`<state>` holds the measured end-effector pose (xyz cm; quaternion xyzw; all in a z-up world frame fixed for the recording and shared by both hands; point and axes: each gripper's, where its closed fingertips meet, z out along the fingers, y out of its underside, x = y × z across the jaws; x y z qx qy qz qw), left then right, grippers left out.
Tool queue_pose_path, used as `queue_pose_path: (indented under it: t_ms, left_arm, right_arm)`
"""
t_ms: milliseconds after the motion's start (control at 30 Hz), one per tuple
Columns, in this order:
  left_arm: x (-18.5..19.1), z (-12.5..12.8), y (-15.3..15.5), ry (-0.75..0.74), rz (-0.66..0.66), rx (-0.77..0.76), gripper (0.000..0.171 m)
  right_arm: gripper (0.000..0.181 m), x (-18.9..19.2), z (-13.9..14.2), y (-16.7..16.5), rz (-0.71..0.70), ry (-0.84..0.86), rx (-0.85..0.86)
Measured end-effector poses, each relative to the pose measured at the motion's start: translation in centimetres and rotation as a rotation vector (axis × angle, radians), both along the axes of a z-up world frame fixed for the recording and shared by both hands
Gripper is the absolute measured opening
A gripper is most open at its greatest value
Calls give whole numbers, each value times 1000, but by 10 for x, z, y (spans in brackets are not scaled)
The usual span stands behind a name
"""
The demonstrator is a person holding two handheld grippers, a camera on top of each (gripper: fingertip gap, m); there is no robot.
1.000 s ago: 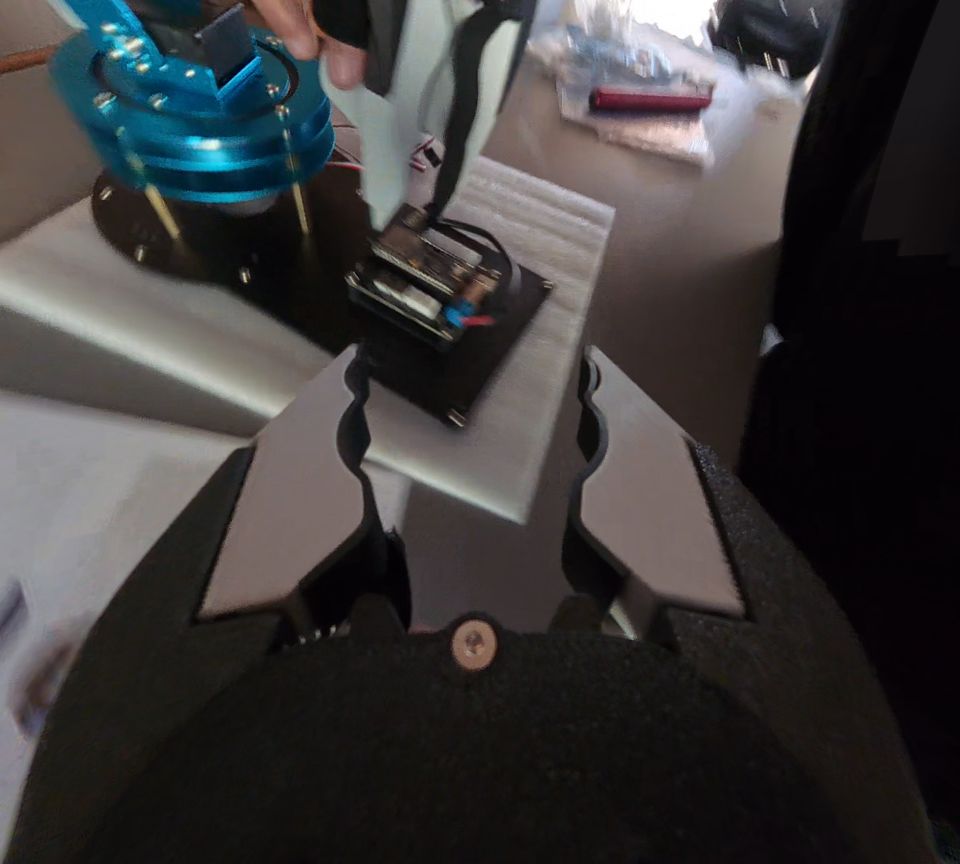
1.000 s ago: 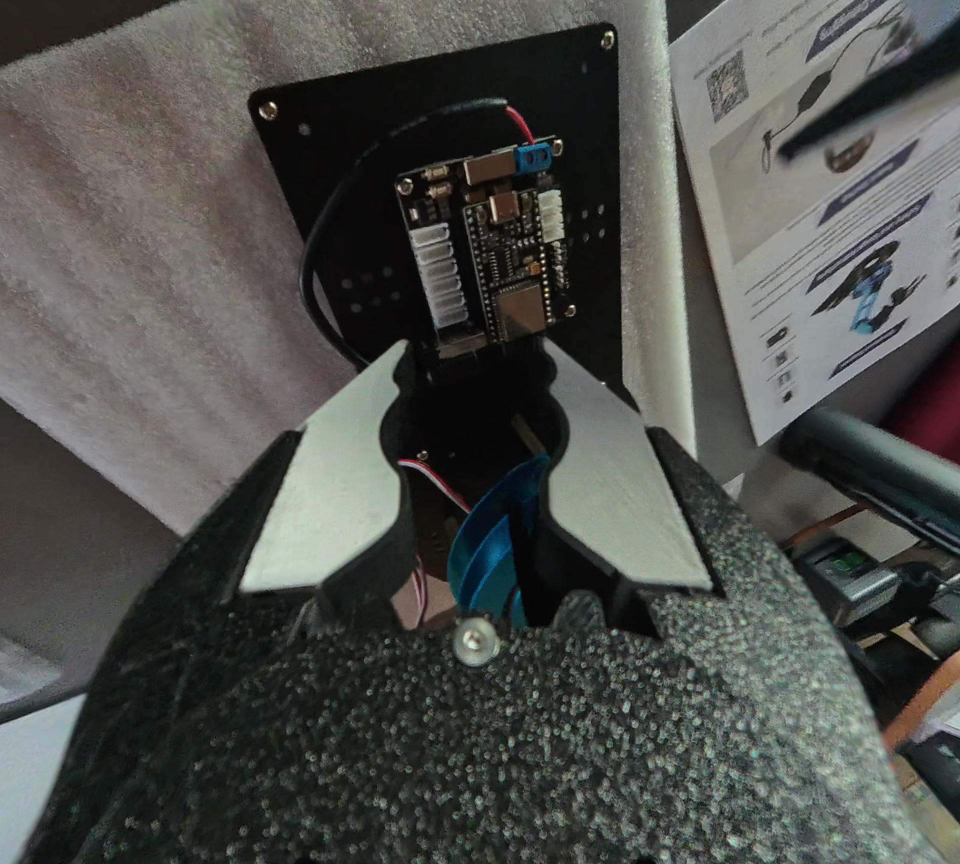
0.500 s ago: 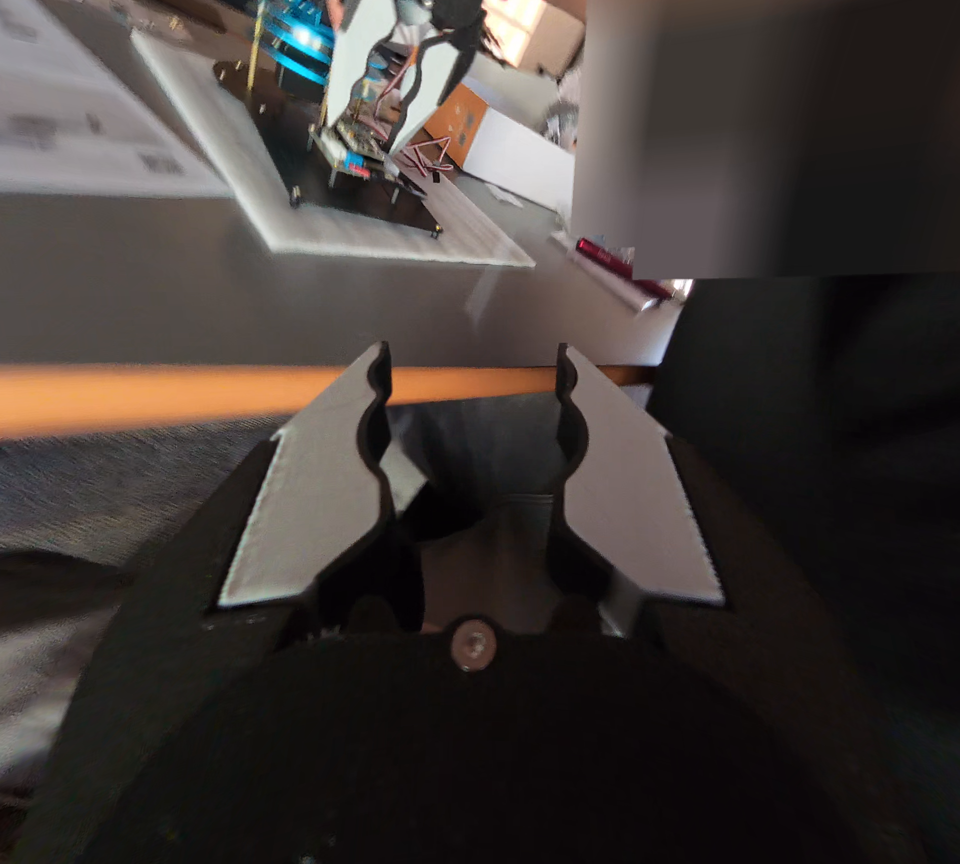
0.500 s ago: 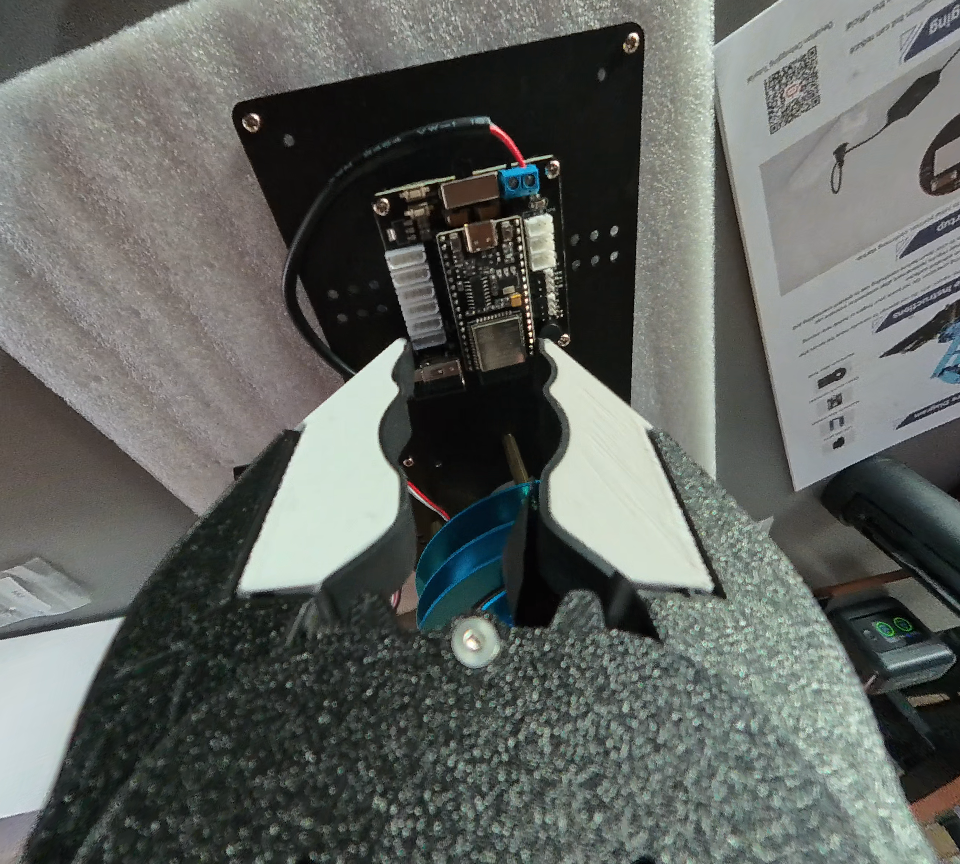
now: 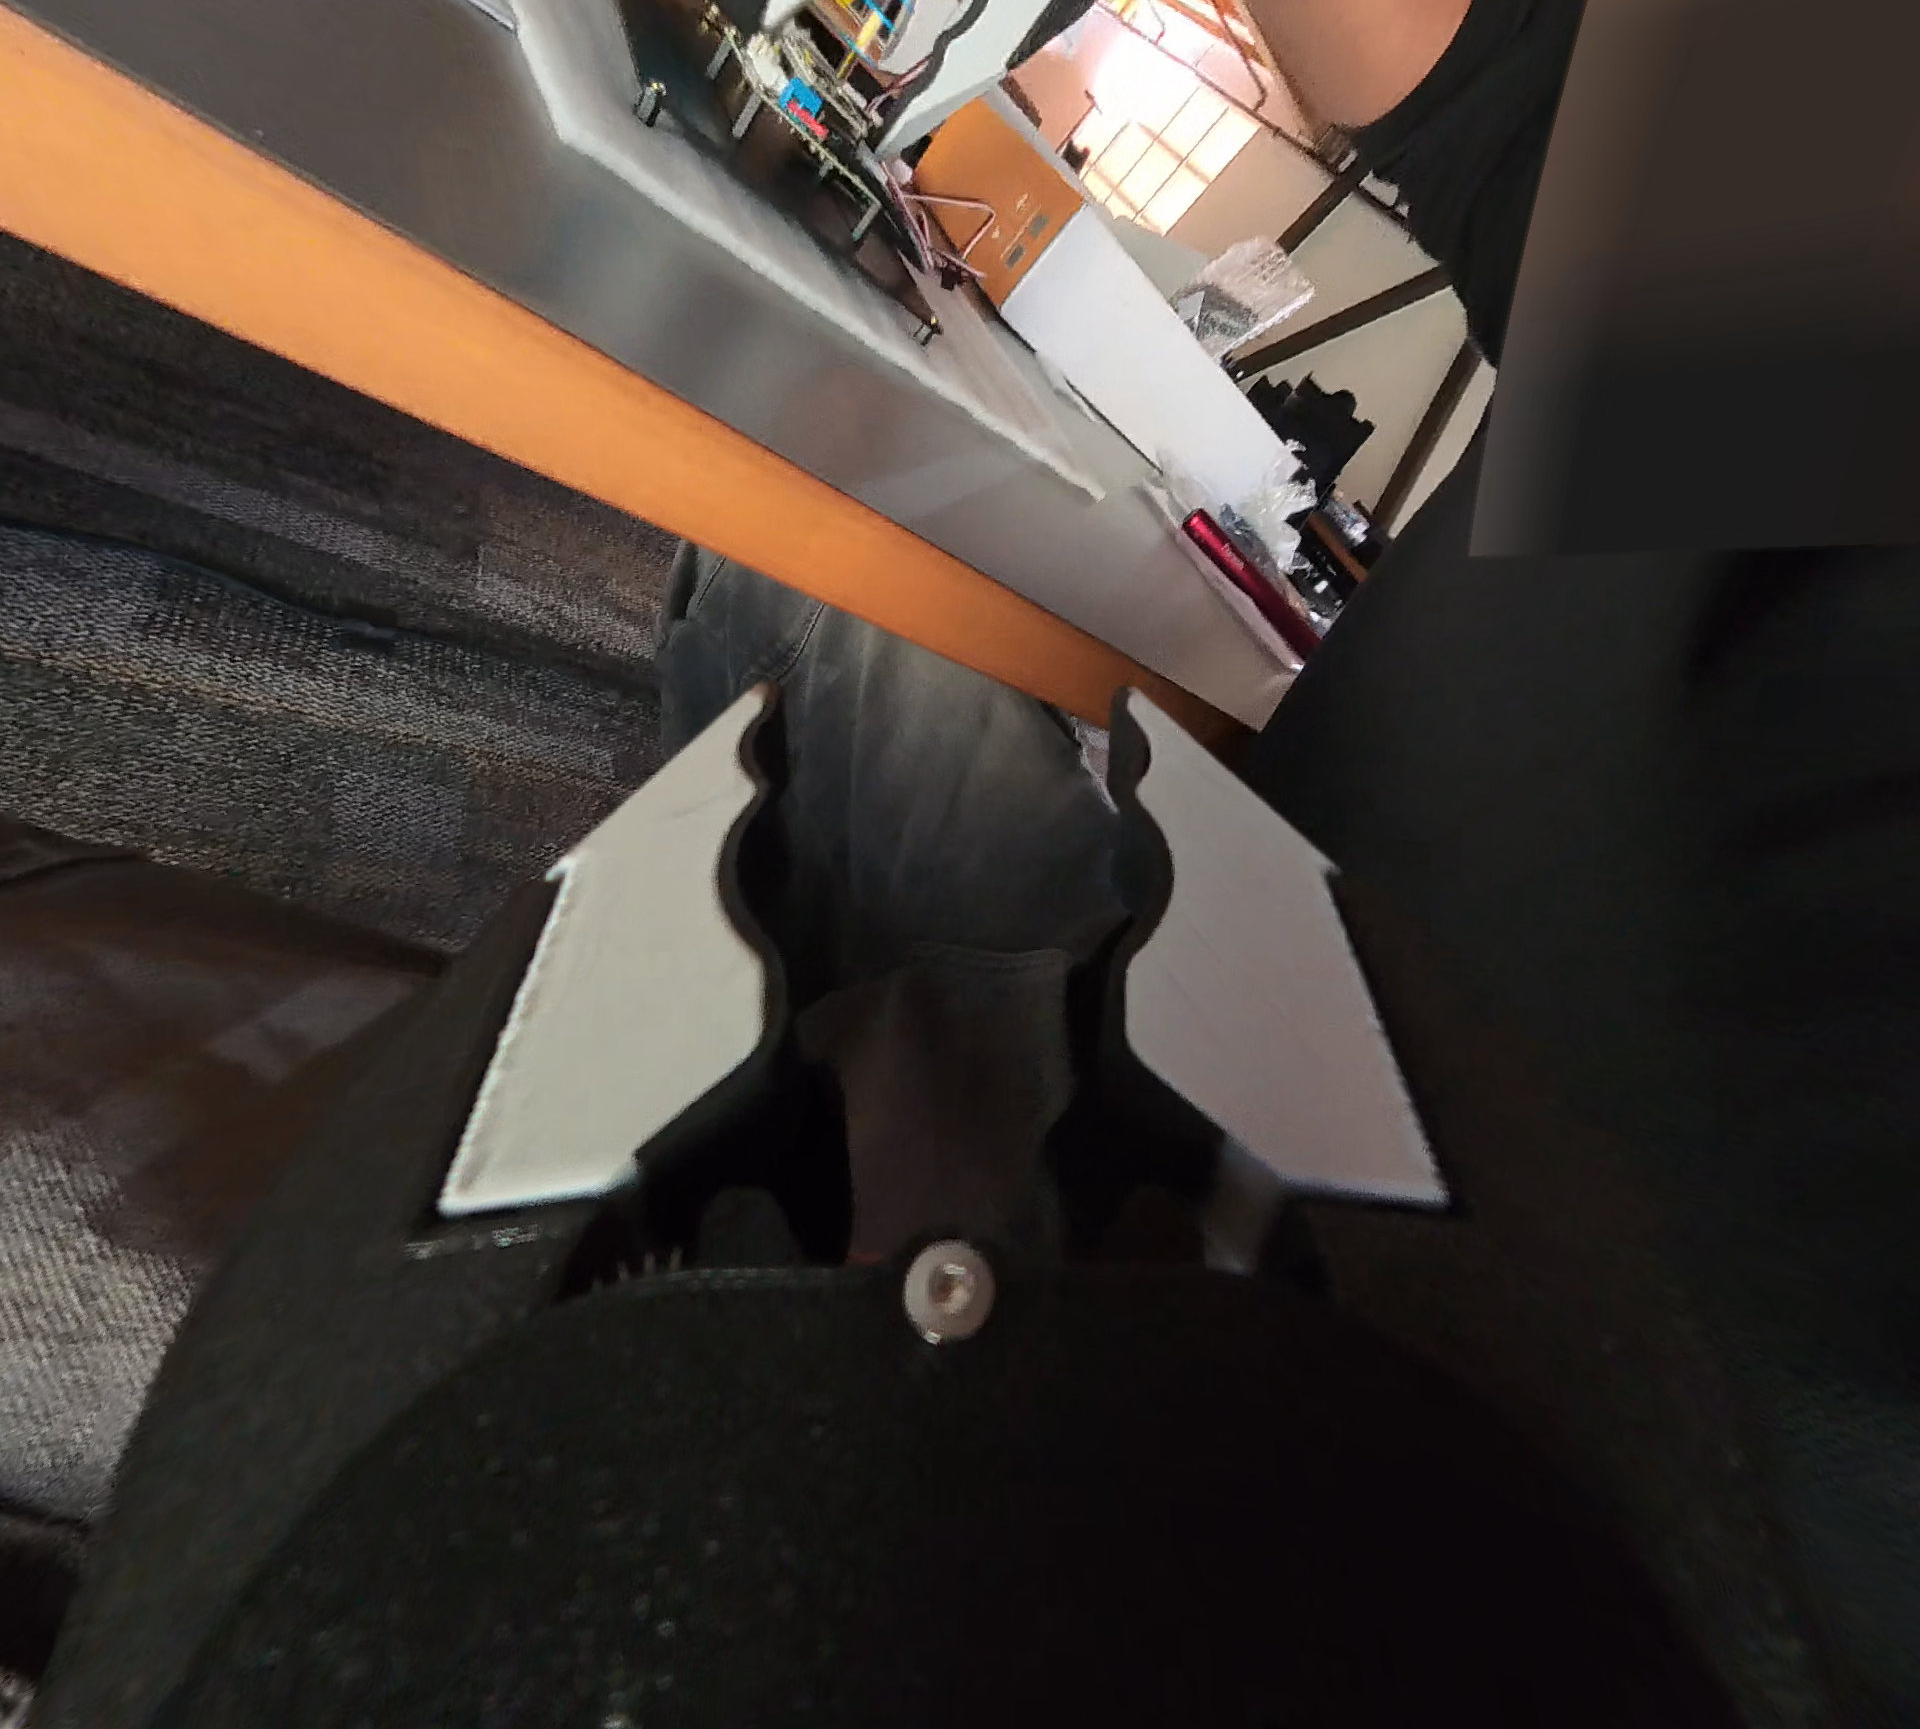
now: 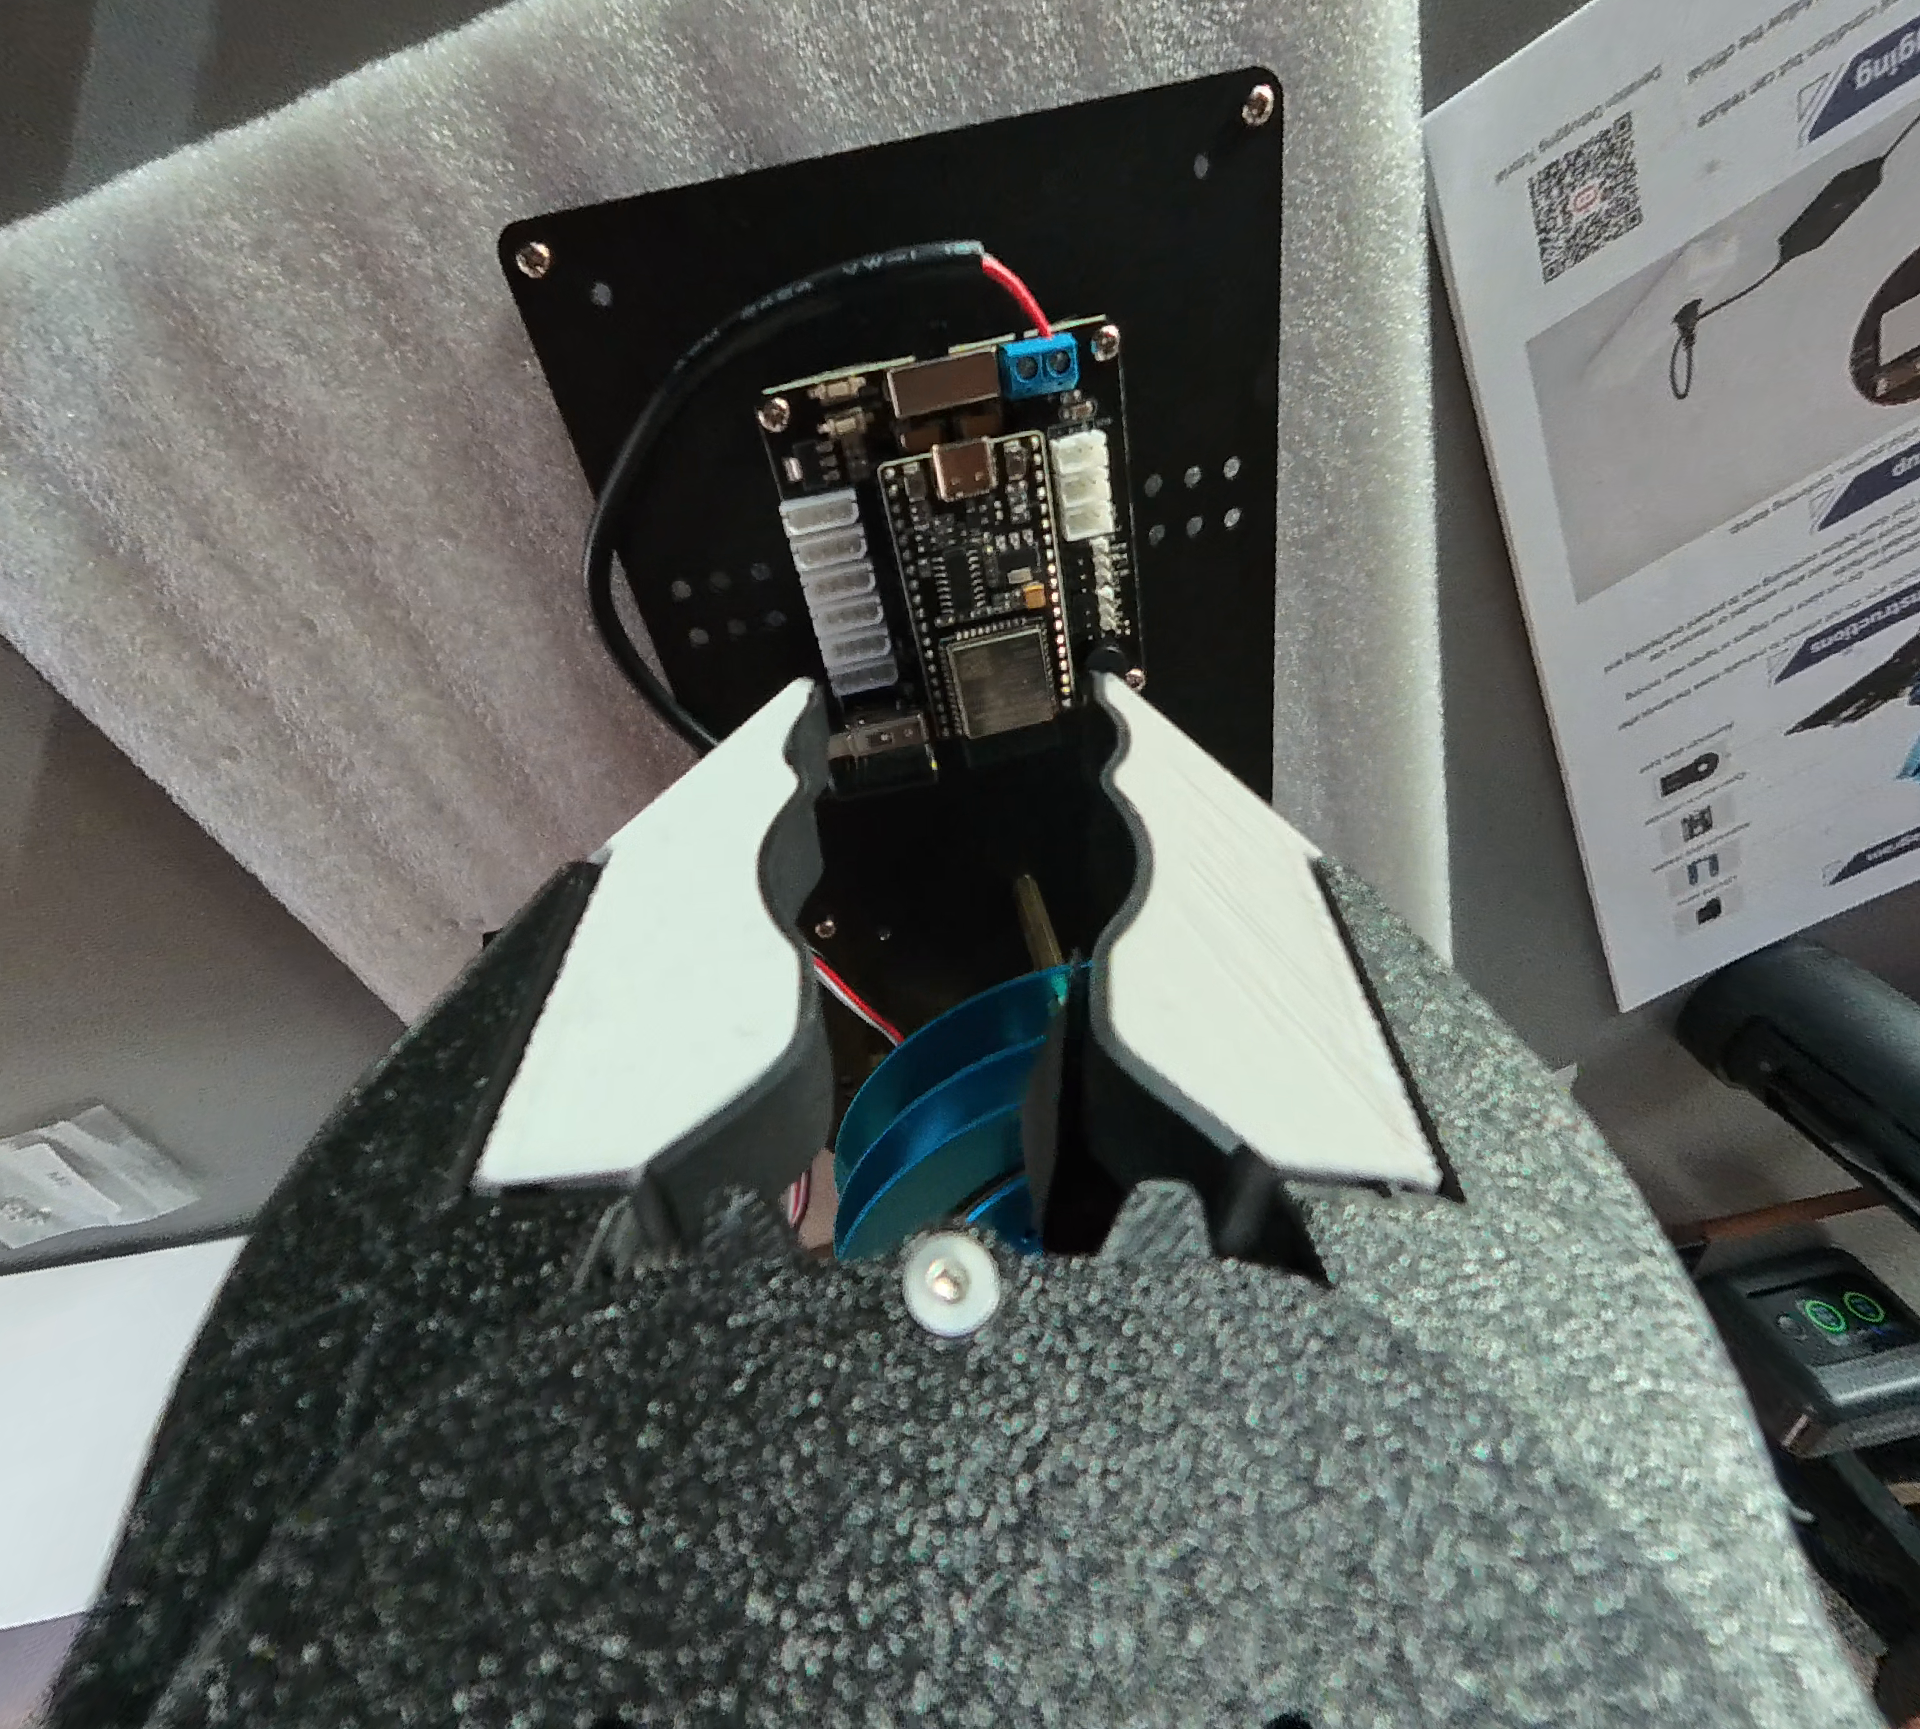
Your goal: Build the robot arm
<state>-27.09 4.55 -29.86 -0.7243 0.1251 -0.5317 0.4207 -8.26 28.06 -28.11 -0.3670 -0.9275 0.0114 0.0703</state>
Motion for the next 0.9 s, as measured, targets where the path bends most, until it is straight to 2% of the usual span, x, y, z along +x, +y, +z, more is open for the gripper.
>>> queue_pose_path:
  t_ms: [33,67,100,200,267,367,533,700,900]
  left_arm:
    - [0,0,0,5,2,7,62]
    - [-1,1,1,-2,9,13,62]
    - [-2,2,2,-14,12,10,62]
    - [-4,-1,4,-16,13,-5,62]
    - [-2,-1,4,-10,4,1,62]
    - [5,-6,3,15,-21,-6,62]
    - [12,-16,0,68,-43,-19,61]
    - [11,-18,1,73,-38,-20,60]
    - [11,-17,0,90,-29,-7,60]
  right_arm:
    - [54,-2,1,1,-7,8,-3]
    - [70,-2,4,-3,-20,3,-40]
    - [74,-7,8,-5,-48,19,-67]
    - [66,-2,13,-5,-15,9,-47]
    - [61,4,5,0,34,6,13]
    - [57,7,-4,1,42,-5,16]
    - [56,7,-6,3,34,-4,7]
    - [55,7,-6,3,53,-23,29]
    - [53,7,-7,4,71,32,63]
